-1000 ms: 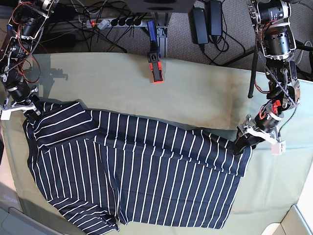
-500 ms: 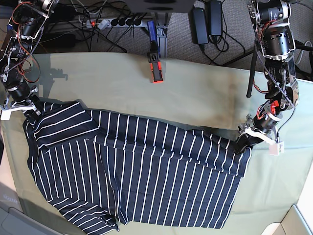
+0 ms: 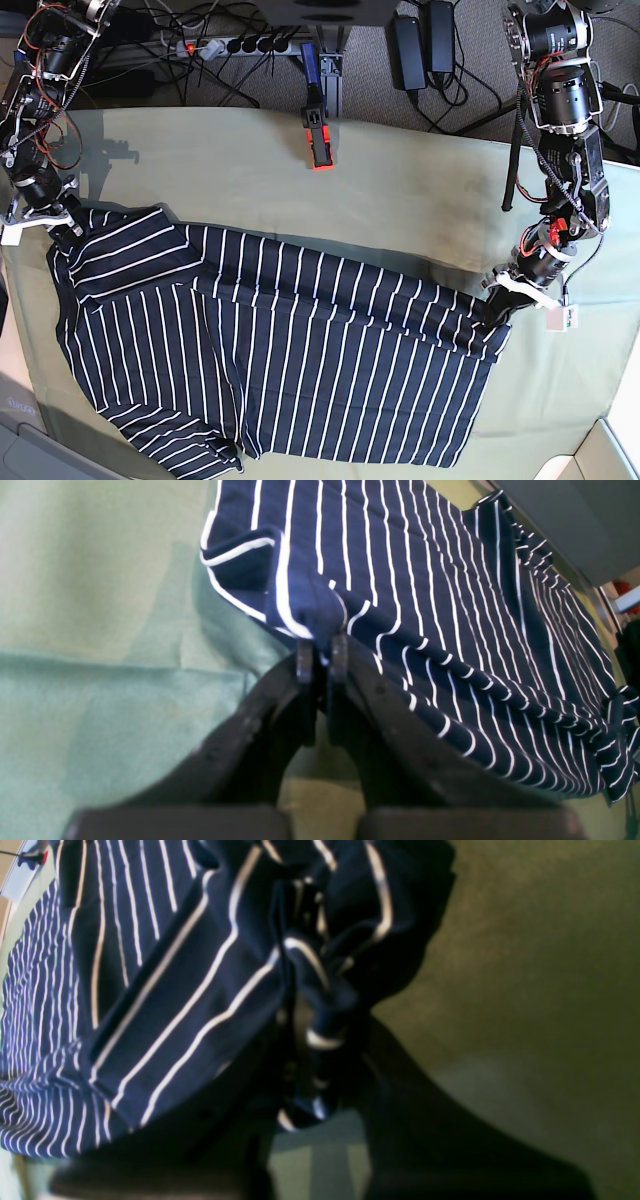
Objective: Fold the T-shirt properly
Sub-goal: 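Drag the held edge with the left gripper toward the shirt's hem, then pull the shirt edges apart with both grippers to smooth it, then release, then move the left gripper to the shirt's hem side and grasp it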
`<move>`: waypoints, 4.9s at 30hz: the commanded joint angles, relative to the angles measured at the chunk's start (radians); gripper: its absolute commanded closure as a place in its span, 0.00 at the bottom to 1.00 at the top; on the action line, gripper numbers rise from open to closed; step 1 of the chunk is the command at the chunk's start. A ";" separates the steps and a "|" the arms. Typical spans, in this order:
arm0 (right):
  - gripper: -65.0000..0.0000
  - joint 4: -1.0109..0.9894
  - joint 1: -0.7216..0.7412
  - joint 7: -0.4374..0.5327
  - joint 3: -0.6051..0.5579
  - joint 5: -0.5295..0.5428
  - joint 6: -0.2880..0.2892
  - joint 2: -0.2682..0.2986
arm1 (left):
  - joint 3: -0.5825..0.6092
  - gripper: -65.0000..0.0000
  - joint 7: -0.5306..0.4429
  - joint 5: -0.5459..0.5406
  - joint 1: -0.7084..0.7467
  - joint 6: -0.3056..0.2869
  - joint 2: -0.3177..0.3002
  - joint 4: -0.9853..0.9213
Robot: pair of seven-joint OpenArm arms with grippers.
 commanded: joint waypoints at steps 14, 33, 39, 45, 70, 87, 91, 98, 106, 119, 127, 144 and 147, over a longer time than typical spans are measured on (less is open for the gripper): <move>1.00 0.069 -0.064 -0.120 0.052 0.166 0.060 0.058 | -0.005 1.00 0.043 -0.179 0.177 -0.147 -0.085 0.172; 1.00 0.074 -0.112 -0.146 0.053 0.209 0.067 0.212 | -0.006 1.00 0.111 -0.209 0.240 -0.147 -0.184 0.287; 1.00 0.074 -0.180 -0.145 0.053 0.228 0.067 0.216 | -0.013 1.00 0.117 -0.217 0.282 -0.147 -0.183 0.287; 1.00 0.074 -0.251 -0.145 0.053 0.248 0.067 0.216 | -0.035 1.00 0.117 -0.225 0.327 -0.147 -0.183 0.287; 1.00 0.078 -0.373 -0.152 0.055 0.262 0.067 0.221 | -0.080 1.00 0.129 -0.334 0.449 -0.147 -0.183 0.289; 1.00 0.077 -0.388 -0.113 0.055 0.254 0.067 0.219 | -0.080 0.78 0.139 -0.358 0.463 -0.147 -0.183 0.289; 1.00 0.077 -0.388 -0.075 0.055 0.211 0.067 0.219 | -0.080 0.53 0.140 -0.358 0.463 -0.147 -0.183 0.289; 0.31 0.078 -0.385 -0.043 0.055 0.174 0.066 0.220 | -0.113 0.49 0.140 -0.357 0.463 -0.147 -0.183 0.289; 0.31 0.078 -0.340 -0.048 0.154 0.179 0.066 0.225 | -0.257 0.49 0.144 -0.358 0.463 -0.147 -0.204 0.289; 0.32 0.081 -0.210 -0.092 0.161 0.196 0.067 0.253 | -0.211 0.49 0.163 -0.404 0.457 -0.147 -0.214 0.479; 0.32 0.081 -0.085 -0.092 0.117 0.148 0.066 0.253 | -0.063 0.49 0.106 -0.222 0.386 -0.140 -0.214 0.636; 0.32 0.081 0.015 -0.088 -0.084 0.124 0.066 0.226 | 0.164 0.49 0.069 -0.058 -0.208 0.002 -0.208 -0.005; 0.32 0.081 0.031 -0.089 -0.084 0.118 0.066 0.190 | 0.187 0.49 0.056 -0.058 -0.327 0.002 -0.194 -0.187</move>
